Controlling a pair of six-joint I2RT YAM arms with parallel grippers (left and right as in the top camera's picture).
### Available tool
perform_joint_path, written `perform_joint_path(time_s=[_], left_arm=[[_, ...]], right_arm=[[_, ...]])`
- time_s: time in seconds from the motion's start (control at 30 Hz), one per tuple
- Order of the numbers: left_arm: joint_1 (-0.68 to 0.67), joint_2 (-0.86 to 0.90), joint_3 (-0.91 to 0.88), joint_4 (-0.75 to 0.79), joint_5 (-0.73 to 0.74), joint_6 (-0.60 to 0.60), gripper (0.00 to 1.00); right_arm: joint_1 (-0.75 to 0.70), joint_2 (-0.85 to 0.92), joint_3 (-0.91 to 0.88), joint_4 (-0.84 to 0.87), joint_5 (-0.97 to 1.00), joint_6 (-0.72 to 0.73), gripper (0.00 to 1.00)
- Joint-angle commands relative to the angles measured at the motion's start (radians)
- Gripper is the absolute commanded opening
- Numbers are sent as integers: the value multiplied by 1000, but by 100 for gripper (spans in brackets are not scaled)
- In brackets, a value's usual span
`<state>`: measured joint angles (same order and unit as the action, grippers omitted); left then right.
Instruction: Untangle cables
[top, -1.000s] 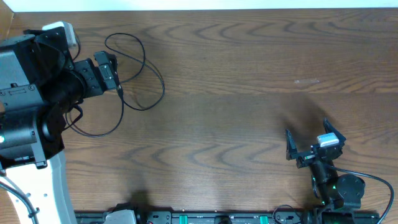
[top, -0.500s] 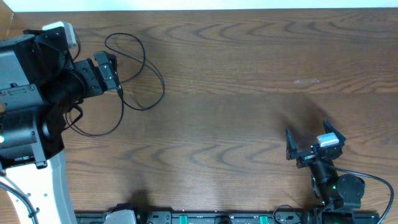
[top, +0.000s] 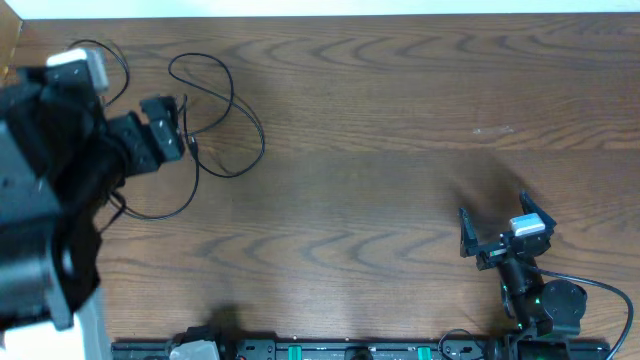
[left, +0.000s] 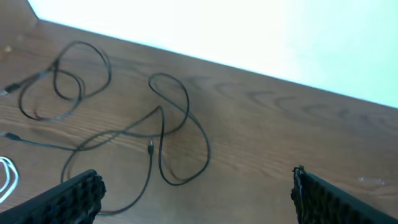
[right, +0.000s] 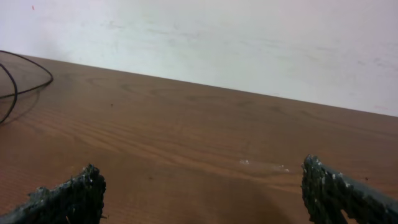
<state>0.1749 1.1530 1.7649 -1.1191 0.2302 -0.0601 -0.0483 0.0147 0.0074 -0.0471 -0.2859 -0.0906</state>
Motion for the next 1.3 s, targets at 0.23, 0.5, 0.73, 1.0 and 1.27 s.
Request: perform_joint_path(time_s=[0.23, 0.5, 0.73, 1.0, 1.27], left_arm=[[3, -228, -294, 64, -21, -5, 98], [3, -447, -729, 488, 40, -3, 98], [0, -662, -1046, 746, 76, 31, 98], [-97, -826, -1272, 900, 72, 191, 98], [-98, -950, -1478, 1018, 64, 191, 98]], right_arm=[[6, -9, -2, -2, -9, 11, 99], [6, -9, -2, -2, -9, 11, 99], [6, -9, -2, -2, -9, 11, 99], [6, -9, -2, -2, -9, 11, 99], [6, -9, -2, -2, -9, 11, 99]])
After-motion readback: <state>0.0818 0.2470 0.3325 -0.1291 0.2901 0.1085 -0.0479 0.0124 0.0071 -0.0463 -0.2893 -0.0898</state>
